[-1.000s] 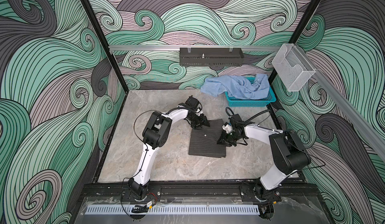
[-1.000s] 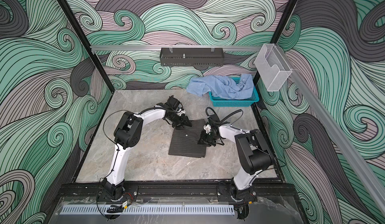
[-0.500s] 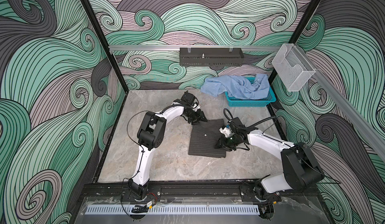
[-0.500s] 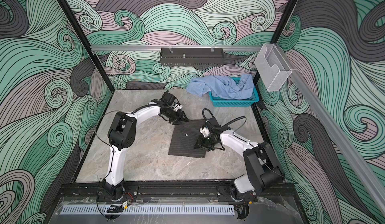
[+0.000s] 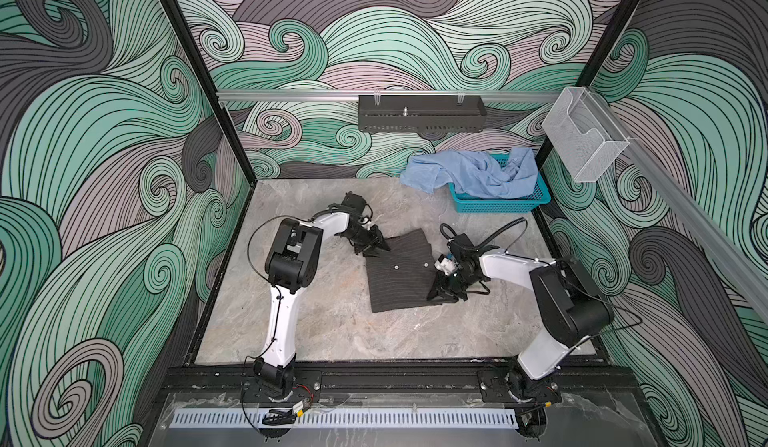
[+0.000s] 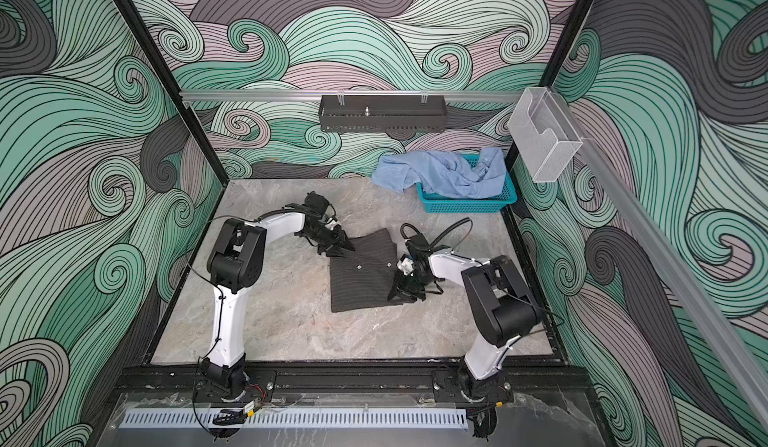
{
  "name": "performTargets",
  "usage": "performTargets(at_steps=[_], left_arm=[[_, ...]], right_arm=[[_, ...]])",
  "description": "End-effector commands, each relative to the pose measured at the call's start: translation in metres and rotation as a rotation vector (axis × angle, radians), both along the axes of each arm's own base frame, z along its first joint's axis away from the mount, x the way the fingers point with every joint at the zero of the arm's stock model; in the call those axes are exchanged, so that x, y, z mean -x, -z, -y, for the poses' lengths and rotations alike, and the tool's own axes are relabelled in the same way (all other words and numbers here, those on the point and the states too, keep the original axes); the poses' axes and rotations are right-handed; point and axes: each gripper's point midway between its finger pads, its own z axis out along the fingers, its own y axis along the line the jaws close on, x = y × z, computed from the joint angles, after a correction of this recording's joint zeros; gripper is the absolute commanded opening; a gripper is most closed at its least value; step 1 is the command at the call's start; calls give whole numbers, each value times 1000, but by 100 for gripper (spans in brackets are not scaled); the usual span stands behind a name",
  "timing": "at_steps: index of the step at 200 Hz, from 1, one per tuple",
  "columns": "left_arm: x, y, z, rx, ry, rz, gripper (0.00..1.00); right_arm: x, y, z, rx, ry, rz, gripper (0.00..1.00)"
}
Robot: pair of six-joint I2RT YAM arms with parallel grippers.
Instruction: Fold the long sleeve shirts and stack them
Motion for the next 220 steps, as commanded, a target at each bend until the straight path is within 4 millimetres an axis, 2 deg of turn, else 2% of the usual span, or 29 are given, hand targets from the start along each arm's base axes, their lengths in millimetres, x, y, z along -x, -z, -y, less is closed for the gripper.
performTargets(at_steps=[1, 44, 60, 74, 90, 100, 123, 143, 157, 168, 173, 182, 184, 186, 200, 206, 220], left_arm=[[17, 26, -54, -164, -66, -72, 43], [15, 12, -101, -208, -145, -50, 49], [9, 5, -113, -200, -177, -32, 51], [1, -9, -119, -187, -197, 0, 54], [-10, -37, -122, -179, -205, 86, 57], [-16, -61, -124, -184, -199, 155, 59], [-21, -126, -129, -201, -210, 353, 60], [-11, -179, -130, -268, -199, 560, 60], [2, -206, -127, -330, -167, 688, 60], [13, -214, -121, -381, -125, 766, 60], [21, -227, -120, -407, -117, 823, 60], [31, -231, -112, -444, -80, 878, 60], [33, -231, -111, -449, -76, 887, 60], [35, -231, -109, -456, -69, 897, 60], [48, -227, -96, -467, -16, 945, 60], [55, -223, -90, -480, 20, 953, 60], [68, -204, -79, -553, 127, 920, 60]], right_arm=[[-19, 7, -9, 45, -71, 34, 26], [-63, -4, -65, -7, -160, 80, 26], [-77, -7, -79, -24, -161, 96, 26], [-90, -20, -88, -49, -151, 132, 26], [-101, -46, -92, -65, -145, 200, 26], [-106, -66, -90, -64, -140, 258, 27], [-107, -126, -80, -72, -142, 430, 27], [-97, -169, -62, -60, -138, 602, 28], [-88, -188, -48, -58, -121, 732, 28], [-83, -196, -37, -69, -89, 822, 28], [-80, -200, -34, -86, -73, 858, 28], [-78, -203, -27, -118, -35, 909, 27], [-79, -209, -26, -131, -22, 928, 26], [-76, -203, -23, -131, -12, 919, 26], [-77, -209, -9, -202, 149, 955, 13], [-76, -205, -1, -239, 206, 962, 8], [-69, -207, 6, -339, 234, 976, 20]])
